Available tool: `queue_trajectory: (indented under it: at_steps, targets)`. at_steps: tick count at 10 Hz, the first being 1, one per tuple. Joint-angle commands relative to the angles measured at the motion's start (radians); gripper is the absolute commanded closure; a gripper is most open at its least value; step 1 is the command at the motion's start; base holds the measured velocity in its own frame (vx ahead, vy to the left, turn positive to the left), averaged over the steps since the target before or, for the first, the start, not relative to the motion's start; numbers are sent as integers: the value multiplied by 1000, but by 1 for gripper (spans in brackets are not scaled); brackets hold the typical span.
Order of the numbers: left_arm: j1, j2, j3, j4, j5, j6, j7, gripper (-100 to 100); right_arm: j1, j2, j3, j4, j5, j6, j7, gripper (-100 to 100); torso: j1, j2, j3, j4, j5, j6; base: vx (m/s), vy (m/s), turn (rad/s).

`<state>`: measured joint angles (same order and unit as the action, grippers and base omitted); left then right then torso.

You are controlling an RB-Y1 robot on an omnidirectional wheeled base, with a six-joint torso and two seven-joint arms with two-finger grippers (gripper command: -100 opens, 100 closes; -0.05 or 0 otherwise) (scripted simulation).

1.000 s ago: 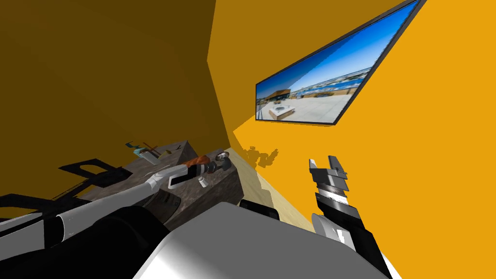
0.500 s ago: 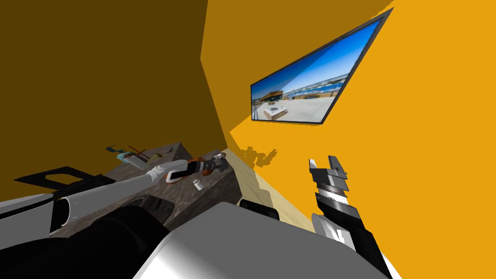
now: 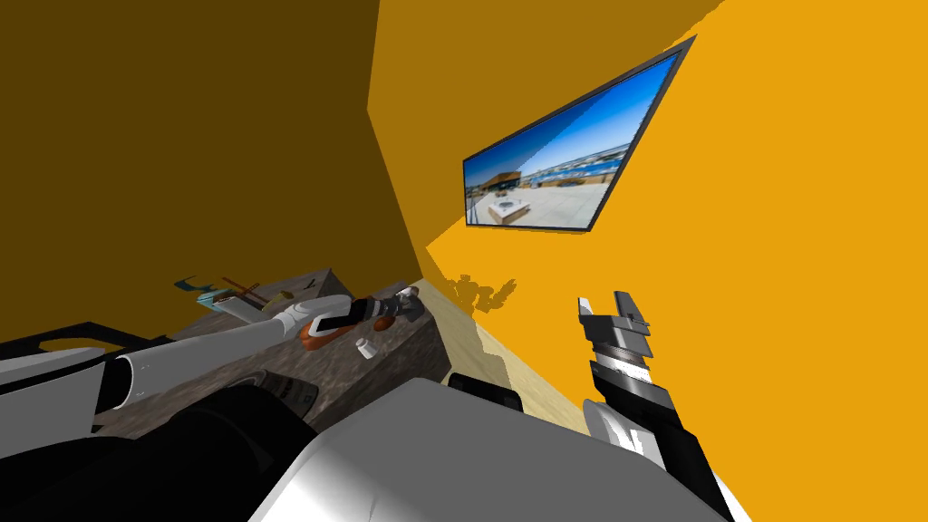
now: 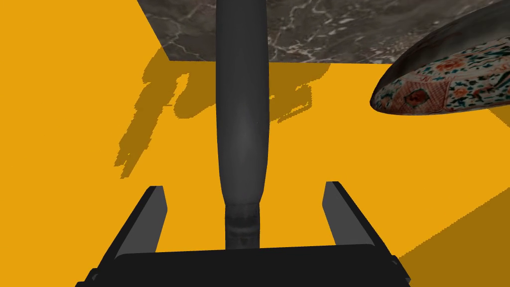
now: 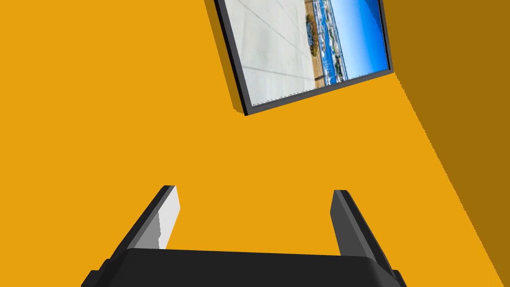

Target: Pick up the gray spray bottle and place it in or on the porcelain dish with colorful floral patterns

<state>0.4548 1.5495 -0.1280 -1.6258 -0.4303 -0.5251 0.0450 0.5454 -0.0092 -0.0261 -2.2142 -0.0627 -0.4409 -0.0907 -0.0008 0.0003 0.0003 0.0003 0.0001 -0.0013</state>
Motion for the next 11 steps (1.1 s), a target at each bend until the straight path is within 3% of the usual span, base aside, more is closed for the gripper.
queue_trajectory:
  at_steps: [1,2,3,7,8,9,10,11]
  targets:
    - [-1,-28,-12,13,-7,7,-14,-100,0,0,0,0,0,0,0,0,0,0,0,0,0,0,34,-34,-111]
    - [0,-17,-6,9,-4,2,-8,-100,0,0,0,0,0,0,0,0,-2,-2,-1,0,0,0,21,-20,-24]
    - [0,-19,-7,10,-5,3,-10,100,0,0,0,0,0,0,0,0,-1,-2,-1,0,0,0,0,0,0]
    - [0,-19,-7,9,-5,2,-10,100,0,0,0,0,0,0,0,0,1,-1,-1,0,0,0,0,0,0]
    - [0,-19,-7,9,-5,2,-10,0,0,0,0,0,0,0,0,0,1,-1,-1,0,0,0,0,0,0]
    - [0,-19,-7,9,-5,2,-10,100,0,0,0,0,0,0,0,0,1,-1,-1,0,0,0,0,0,0]
    - [0,-19,-7,9,-5,2,-10,0,0,0,0,0,0,0,0,0,1,-1,-1,0,0,0,0,0,0]
    - [-14,-20,15,21,-27,-18,-8,100,0,0,0,0,0,0,0,0,1,-1,0,0,0,0,-74,20,-84]
